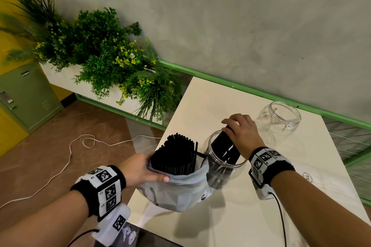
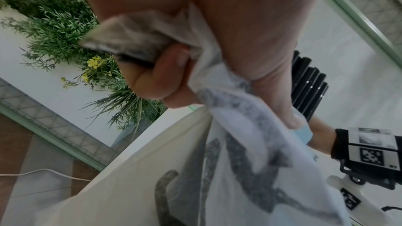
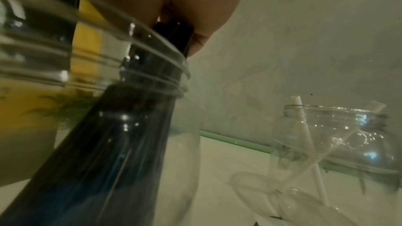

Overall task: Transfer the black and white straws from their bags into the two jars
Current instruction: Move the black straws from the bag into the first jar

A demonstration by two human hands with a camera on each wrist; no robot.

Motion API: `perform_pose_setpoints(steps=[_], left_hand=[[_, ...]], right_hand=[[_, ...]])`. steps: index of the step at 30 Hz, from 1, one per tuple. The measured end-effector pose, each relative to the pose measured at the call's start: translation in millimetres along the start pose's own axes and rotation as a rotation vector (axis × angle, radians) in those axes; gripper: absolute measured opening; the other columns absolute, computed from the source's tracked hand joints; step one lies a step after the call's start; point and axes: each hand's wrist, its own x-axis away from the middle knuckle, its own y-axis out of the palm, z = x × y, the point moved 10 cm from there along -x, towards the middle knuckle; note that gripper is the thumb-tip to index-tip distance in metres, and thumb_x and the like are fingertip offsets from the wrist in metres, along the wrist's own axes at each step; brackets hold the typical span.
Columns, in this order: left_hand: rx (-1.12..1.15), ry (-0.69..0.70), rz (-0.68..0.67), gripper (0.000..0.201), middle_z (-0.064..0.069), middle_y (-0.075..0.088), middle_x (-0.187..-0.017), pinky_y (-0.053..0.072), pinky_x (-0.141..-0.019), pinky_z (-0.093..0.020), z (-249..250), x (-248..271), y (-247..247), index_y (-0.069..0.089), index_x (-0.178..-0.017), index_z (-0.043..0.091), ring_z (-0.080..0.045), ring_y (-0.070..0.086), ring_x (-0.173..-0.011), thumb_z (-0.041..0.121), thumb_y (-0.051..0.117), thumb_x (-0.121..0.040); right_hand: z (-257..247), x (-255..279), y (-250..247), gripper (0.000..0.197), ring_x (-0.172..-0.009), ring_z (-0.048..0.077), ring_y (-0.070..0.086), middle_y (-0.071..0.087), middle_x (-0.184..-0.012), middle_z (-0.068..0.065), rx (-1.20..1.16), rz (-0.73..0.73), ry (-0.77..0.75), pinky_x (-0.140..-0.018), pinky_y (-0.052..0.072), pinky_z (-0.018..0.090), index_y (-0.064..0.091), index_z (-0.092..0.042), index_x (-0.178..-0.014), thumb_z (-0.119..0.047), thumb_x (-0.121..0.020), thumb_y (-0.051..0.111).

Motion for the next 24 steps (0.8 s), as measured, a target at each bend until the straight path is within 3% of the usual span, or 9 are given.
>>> perform_pose_setpoints(steps=[3,7,9,12,15,17,19,22,24], left_hand=[[0.011,0.008,0.021,0.076,0.034,0.063,-0.099,0.041,-0.082,-0.001,-1.5,0.2,-2.4,0.053,-0.098,0.048,0.019,0.055,-0.097,0.083,0.071,-0.033],[-0.006,-0.020,0.037,0.065,0.030,0.061,-0.097,0.039,-0.075,0.003,-3.1,3.8,-4.5,0.052,-0.098,0.047,0.026,0.052,-0.088,0.069,0.076,-0.042],[-0.029,-0.026,0.056,0.065,0.031,0.061,-0.093,0.039,-0.074,0.003,-6.0,4.9,-5.9,0.052,-0.098,0.046,0.024,0.053,-0.087,0.068,0.076,-0.041],[-0.076,-0.022,0.069,0.059,0.035,0.064,-0.084,0.041,-0.072,0.001,-9.9,5.6,-6.0,0.056,-0.093,0.045,0.021,0.056,-0.085,0.068,0.076,-0.043],[-0.234,-0.040,0.055,0.036,0.016,0.070,-0.088,0.050,-0.073,-0.015,-16.2,4.9,-5.4,0.064,-0.097,0.032,0.005,0.062,-0.083,0.051,0.076,-0.070],[-0.400,-0.060,0.040,0.034,0.003,0.067,-0.084,0.051,-0.070,-0.028,-22.0,3.3,-4.3,0.066,-0.096,0.020,-0.009,0.062,-0.076,0.050,0.064,-0.082],[-0.506,-0.065,0.043,0.037,0.002,0.058,-0.069,0.044,-0.060,-0.029,-22.5,3.8,-2.6,0.064,-0.084,0.014,-0.012,0.056,-0.064,0.050,0.056,-0.087],[-0.498,-0.019,0.100,0.028,0.010,0.042,-0.057,0.032,-0.054,-0.023,-7.7,8.9,0.4,0.051,-0.064,0.027,-0.008,0.047,-0.057,0.037,0.053,-0.090],[-0.395,-0.001,0.198,0.024,0.010,0.051,-0.063,0.036,-0.055,-0.020,-1.6,13.8,-4.1,0.048,-0.069,0.028,-0.005,0.050,-0.060,0.026,0.056,-0.092]], right_hand=[[-11.1,4.7,-21.2,0.044,-0.116,0.026,0.038,0.054,-0.121,0.004,-0.024,0.061,0.027,-0.093,0.039,0.044,0.058,-0.021,-0.122,-0.046,-0.092,0.037],[-56.5,24.9,-49.4,0.047,-0.113,0.017,0.048,0.051,-0.123,0.002,-0.372,0.175,0.037,-0.097,0.044,0.033,0.056,-0.015,-0.126,-0.045,-0.092,0.046],[-85.7,41.3,-32.5,0.059,-0.117,0.010,0.049,0.047,-0.129,-0.002,-0.573,0.048,0.048,-0.099,0.045,0.030,0.046,-0.019,-0.135,-0.054,-0.088,0.053],[-120.8,65.4,12.2,0.095,-0.134,0.000,0.032,0.028,-0.149,-0.009,-0.739,-0.243,0.105,-0.110,0.032,0.022,0.016,-0.029,-0.149,-0.066,-0.074,0.063],[-131.3,76.9,45.4,0.110,-0.141,0.008,0.024,0.022,-0.155,-0.004,-0.695,-0.348,0.141,-0.115,0.022,0.023,0.000,-0.024,-0.151,-0.052,-0.074,0.074],[-133.4,79.9,59.3,0.108,-0.140,0.015,0.028,0.031,-0.152,0.002,-0.643,-0.363,0.160,-0.116,0.025,0.032,-0.001,-0.023,-0.152,-0.049,-0.077,0.073],[-134.0,80.5,68.0,0.103,-0.137,0.017,0.031,0.035,-0.148,0.004,-0.608,-0.371,0.196,-0.115,0.026,0.038,0.004,-0.022,-0.152,-0.049,-0.078,0.071],[-139.6,72.8,65.7,0.096,-0.130,0.019,0.036,0.038,-0.136,0.002,-0.617,-0.336,0.194,-0.113,0.029,0.034,0.019,-0.018,-0.149,-0.045,-0.076,0.075],[-143.1,64.4,53.0,0.092,-0.123,0.018,0.039,0.040,-0.130,0.001,-0.589,-0.262,0.146,-0.110,0.031,0.030,0.027,-0.016,-0.146,-0.043,-0.074,0.077]])
